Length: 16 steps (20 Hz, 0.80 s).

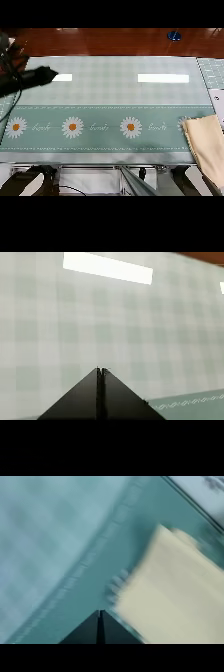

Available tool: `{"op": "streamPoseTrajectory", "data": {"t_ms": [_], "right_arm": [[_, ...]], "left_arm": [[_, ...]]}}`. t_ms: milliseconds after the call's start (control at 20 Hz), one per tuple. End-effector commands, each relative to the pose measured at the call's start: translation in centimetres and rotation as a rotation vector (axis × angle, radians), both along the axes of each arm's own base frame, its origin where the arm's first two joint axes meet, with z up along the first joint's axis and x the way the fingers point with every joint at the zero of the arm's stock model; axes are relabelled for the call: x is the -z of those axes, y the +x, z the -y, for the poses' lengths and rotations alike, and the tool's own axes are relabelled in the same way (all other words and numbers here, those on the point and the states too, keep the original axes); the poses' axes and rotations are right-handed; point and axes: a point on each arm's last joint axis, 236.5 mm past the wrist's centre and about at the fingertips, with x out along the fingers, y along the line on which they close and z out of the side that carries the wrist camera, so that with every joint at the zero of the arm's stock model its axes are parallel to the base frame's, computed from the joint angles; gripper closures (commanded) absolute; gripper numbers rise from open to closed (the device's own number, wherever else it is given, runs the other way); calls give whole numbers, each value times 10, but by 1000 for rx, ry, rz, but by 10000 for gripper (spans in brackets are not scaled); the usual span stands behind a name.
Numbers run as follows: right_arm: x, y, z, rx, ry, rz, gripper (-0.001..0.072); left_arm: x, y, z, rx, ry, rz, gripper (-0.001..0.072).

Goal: Fold the shirts.

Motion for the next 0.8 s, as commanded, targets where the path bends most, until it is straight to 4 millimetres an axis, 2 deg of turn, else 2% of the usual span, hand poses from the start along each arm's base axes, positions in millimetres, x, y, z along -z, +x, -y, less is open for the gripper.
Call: {"op": "streamPoseTrajectory", "data": {"t_ms": [0, 50, 100, 150, 200, 250, 350, 400, 450, 550, 750], "right_arm": [[-70, 112, -90, -327, -58, 374, 689], [-65, 125, -119, -431, -117, 373, 690], [-48, 133, -148, -537, -183, 328, 689], [-26, 137, -174, -630, -229, 274, 690], [5, 139, -196, -706, -273, 201, 690], [37, 141, -206, -723, -290, 120, 689], [102, 140, -205, -698, -289, -69, 690], [124, 138, -203, -691, -269, -142, 690], [140, 137, -201, -688, -256, -189, 690], [148, 137, -200, -691, -250, -210, 690], [141, 137, -200, -691, -258, -190, 690]], "left_arm": [[-63, 23, 31, 89, 4, 109, 691], [-65, 21, 48, 130, 6, 114, 691], [-57, 16, 66, 185, 37, 109, 692], [-39, 10, 81, 231, 83, 81, 692], [-12, 4, 94, 268, 131, 35, 692], [16, 1, 101, 284, 179, -17, 692], [74, 6, 90, 265, 299, -130, 692], [94, 9, 80, 241, 329, -191, 691], [105, 11, 72, 231, 335, -228, 691], [109, 11, 64, 220, 337, -249, 691], [108, 13, 62, 213, 335, -248, 691]]}}
